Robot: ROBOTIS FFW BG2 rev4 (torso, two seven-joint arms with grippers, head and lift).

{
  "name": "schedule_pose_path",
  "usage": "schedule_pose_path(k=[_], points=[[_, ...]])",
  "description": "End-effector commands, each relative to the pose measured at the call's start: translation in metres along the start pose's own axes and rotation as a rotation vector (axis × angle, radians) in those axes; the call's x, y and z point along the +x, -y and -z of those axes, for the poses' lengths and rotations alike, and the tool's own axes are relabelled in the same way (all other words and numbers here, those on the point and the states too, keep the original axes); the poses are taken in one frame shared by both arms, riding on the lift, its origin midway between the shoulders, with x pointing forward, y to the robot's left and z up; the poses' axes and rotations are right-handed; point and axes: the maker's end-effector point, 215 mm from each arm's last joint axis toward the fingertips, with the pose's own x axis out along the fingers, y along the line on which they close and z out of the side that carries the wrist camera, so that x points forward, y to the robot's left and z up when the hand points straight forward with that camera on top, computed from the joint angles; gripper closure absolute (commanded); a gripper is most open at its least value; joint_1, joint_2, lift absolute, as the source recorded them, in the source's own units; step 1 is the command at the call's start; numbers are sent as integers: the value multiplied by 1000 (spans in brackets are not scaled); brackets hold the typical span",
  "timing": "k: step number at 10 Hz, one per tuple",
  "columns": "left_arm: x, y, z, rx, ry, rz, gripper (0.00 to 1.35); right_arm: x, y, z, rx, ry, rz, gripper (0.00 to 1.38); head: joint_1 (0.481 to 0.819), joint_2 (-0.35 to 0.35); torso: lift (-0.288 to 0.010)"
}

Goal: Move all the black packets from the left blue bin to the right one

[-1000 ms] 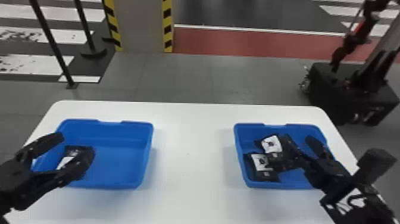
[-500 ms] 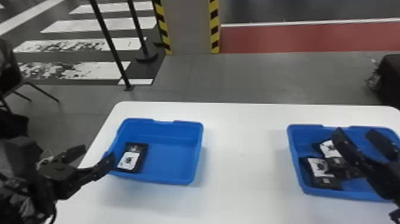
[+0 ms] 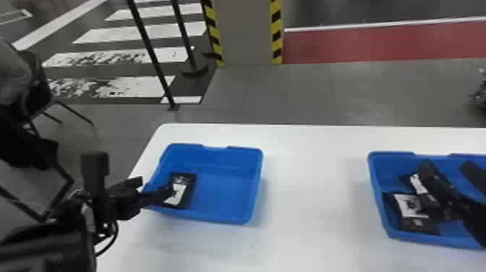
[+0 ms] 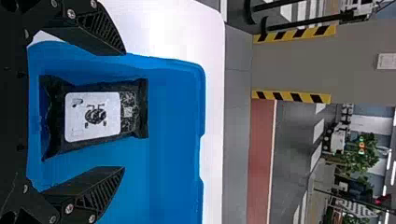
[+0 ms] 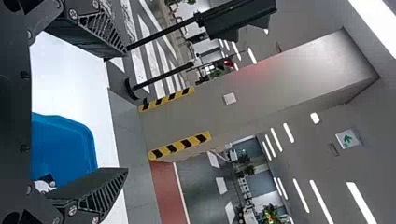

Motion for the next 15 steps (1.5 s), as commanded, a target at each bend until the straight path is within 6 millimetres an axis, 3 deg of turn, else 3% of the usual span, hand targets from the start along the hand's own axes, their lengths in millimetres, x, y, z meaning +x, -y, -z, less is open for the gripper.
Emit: schedule_pose_path(k=[1,7,12,15], points=[[19,8,1,-18,-40,19,168,0,0,4,6,-10,-2,154,695,212,-110],[42,34,15,-47,-200,-8,174,0,-1,14,35,-29,-11,156,695,175,-110],[38,18,21,-41,-237,-73,186,1,-2,18,53,-37,-21,156,695,181,-110],[39,11,41,-65,-312,-118,196,1,-3,22,65,-44,-27,156,695,198,-110]])
